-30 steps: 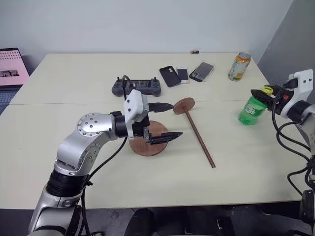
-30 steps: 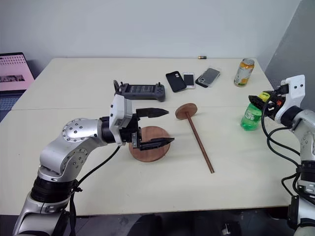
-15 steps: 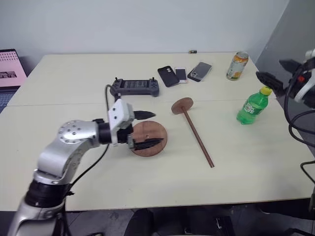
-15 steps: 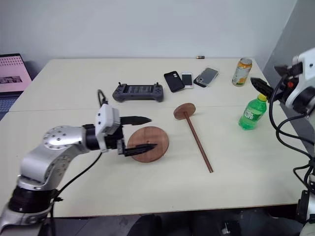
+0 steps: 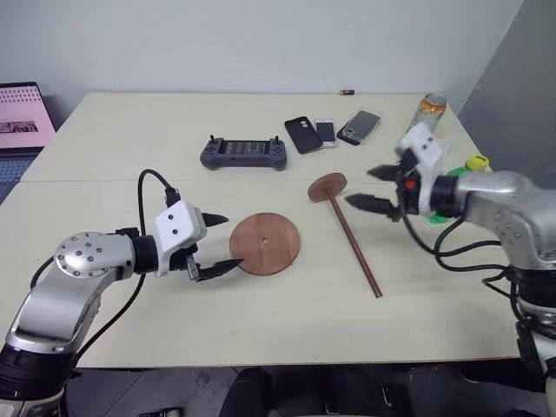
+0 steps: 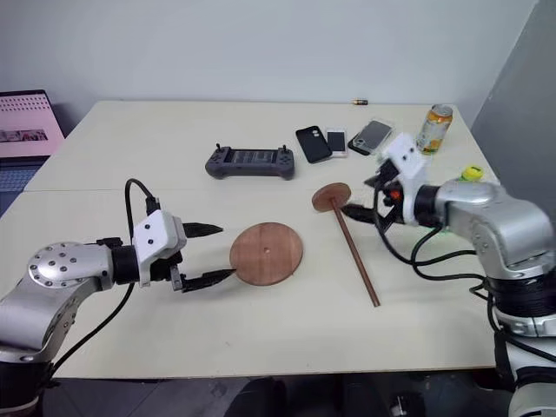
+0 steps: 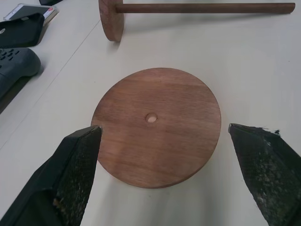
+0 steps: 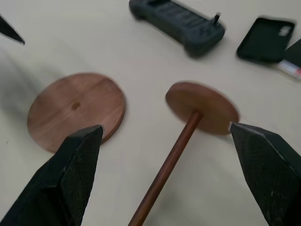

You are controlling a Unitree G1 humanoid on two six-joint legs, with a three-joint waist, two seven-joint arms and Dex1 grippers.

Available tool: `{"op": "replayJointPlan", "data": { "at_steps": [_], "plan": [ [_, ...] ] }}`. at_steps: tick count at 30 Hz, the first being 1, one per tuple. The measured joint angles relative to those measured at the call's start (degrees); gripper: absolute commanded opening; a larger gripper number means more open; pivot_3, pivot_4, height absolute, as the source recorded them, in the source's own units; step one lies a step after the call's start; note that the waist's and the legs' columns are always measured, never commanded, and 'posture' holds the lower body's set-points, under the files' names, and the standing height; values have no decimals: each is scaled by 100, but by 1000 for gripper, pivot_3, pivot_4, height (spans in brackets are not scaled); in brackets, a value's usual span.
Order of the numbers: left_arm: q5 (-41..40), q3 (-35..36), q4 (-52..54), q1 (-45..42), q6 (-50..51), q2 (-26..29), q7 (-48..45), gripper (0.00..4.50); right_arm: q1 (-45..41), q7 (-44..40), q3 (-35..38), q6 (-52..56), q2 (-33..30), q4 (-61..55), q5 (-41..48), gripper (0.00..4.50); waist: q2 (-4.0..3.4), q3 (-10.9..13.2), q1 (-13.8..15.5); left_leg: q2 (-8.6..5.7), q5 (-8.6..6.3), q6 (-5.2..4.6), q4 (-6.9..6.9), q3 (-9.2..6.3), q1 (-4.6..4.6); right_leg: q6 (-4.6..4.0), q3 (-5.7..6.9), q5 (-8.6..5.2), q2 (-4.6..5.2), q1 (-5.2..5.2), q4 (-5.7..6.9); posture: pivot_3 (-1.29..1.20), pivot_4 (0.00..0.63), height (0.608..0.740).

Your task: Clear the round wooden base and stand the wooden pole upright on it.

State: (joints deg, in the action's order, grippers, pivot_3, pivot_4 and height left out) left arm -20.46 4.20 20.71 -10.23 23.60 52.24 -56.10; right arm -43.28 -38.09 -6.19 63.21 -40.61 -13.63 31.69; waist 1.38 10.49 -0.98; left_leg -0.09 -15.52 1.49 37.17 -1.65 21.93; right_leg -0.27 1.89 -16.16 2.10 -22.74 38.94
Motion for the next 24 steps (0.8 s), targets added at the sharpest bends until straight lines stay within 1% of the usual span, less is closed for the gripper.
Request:
{"op": "replayJointPlan", "data": {
  "at_steps": [4,7,13,18,22,24],
  "plan": [
    [39,-134,236,47,111,-44,57,4500,-423,372,-534,722,469,349,-225,4474,0,0,-39,2,0,0,-4,-1,1,-1,0,0,-2,-9,5,0,150,740],
    [60,-183,268,34,206,-68,109,4500,-769,629,-742,1105,815,955,-452,4474,0,0,-52,1,0,0,-3,2,3,-1,-2,1,-3,-13,7,0,150,740],
    [122,-393,454,-52,309,-146,210,4500,-1257,758,-1049,1325,1253,2123,-811,4474,0,0,-56,-1,1,0,-1,8,28,-2,-7,2,-2,-38,10,0,150,740],
    [165,-604,594,-159,377,-342,366,4500,-2041,356,-1564,1282,1612,3527,-1084,4474,0,-1,-69,1,1,-1,-1,11,30,-3,-8,2,-3,-44,13,0,150,740],
    [256,-730,603,-188,377,-422,423,4500,-2482,-110,-1885,1135,1715,4540,-1312,4474,0,-1,-67,0,1,-1,0,11,37,-3,-7,3,-2,-48,11,0,150,740],
    [293,-813,599,-207,376,-445,424,4500,-2616,-384,-2025,1112,1733,4819,-1409,4474,0,-1,-67,0,1,-1,2,9,41,-3,-5,3,-2,-48,10,0,150,740]
  ]
}}
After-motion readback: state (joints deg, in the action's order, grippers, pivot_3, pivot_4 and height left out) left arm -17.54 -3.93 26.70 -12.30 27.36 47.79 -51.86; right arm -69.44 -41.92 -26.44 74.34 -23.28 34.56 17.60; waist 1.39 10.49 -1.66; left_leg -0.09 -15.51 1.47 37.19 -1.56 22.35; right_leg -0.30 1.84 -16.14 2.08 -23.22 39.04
